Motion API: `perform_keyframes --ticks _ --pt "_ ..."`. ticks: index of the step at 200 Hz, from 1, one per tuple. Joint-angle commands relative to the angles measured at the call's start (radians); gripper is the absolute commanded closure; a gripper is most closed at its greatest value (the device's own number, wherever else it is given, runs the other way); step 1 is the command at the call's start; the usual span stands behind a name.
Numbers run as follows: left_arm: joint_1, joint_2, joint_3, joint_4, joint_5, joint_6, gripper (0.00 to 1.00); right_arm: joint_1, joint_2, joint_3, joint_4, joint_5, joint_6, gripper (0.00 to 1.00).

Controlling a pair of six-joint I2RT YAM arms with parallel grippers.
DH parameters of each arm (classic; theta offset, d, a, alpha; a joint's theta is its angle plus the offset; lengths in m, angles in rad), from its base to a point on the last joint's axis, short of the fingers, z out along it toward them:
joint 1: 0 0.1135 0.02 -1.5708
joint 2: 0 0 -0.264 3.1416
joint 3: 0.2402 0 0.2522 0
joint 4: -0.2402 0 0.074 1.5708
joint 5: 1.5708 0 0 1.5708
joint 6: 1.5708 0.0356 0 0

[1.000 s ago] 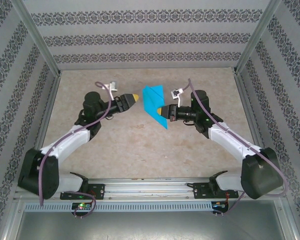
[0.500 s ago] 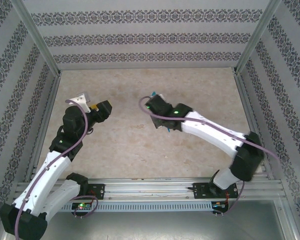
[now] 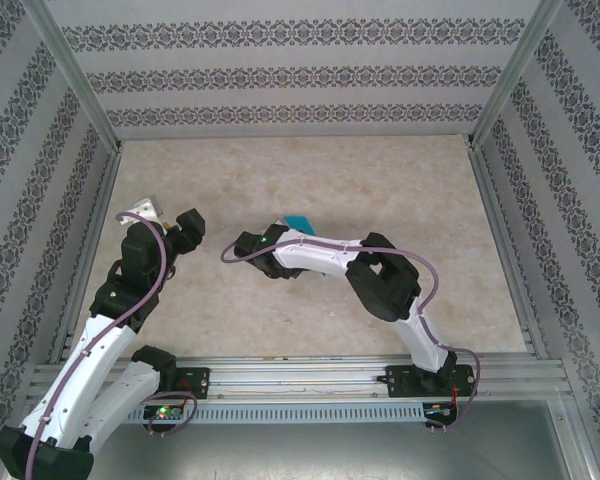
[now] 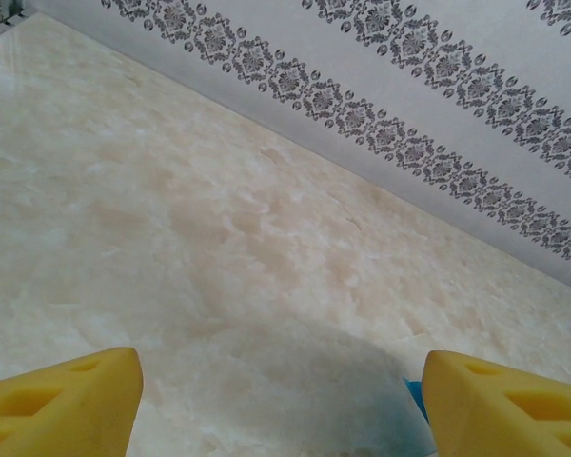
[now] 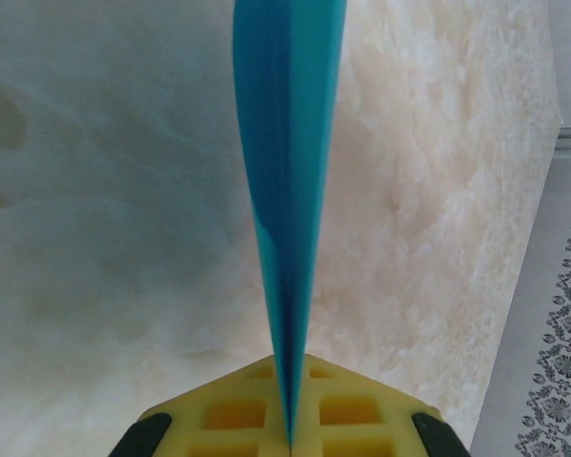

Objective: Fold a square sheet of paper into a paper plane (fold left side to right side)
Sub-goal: Turn over the paper at the center of the table.

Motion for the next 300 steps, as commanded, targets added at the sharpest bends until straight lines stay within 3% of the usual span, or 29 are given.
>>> perform_keyframes --ticks 1,16,56,109,144,179,245,300 --pt "0.015 0.001 -0.018 -0.008 -0.022 0.001 0.23 -0.002 0.051 0.051 -0.052 0.004 0.027 1.00" --pt "0.013 0.013 -0.013 -0.006 -0.016 0.001 0.23 0.002 0.083 0.069 -0.058 -0.028 0.028 1.00" --pt "0.015 0.038 -0.004 -0.002 0.007 -0.010 0.23 0.002 0.096 0.076 -0.043 -0.110 0.034 0.83" --pt "0.015 0.080 0.023 -0.012 0.059 -0.002 0.22 -0.001 0.046 0.055 0.014 -0.264 0.043 0.48" --pt "0.018 0.119 0.048 -0.014 0.104 0.009 0.15 -0.014 -0.038 0.002 0.085 -0.383 0.059 0.19" --pt "0.032 0.153 0.057 0.006 0.165 0.001 0.09 -0.025 -0.130 -0.045 0.144 -0.479 0.068 0.02" --pt "0.067 0.222 0.079 0.037 0.316 -0.027 0.03 -0.090 -0.368 -0.212 0.314 -0.657 0.094 0.02" --pt "0.060 0.400 0.079 0.100 0.523 -0.070 0.13 -0.285 -0.661 -0.491 0.563 -0.874 0.125 0.02"
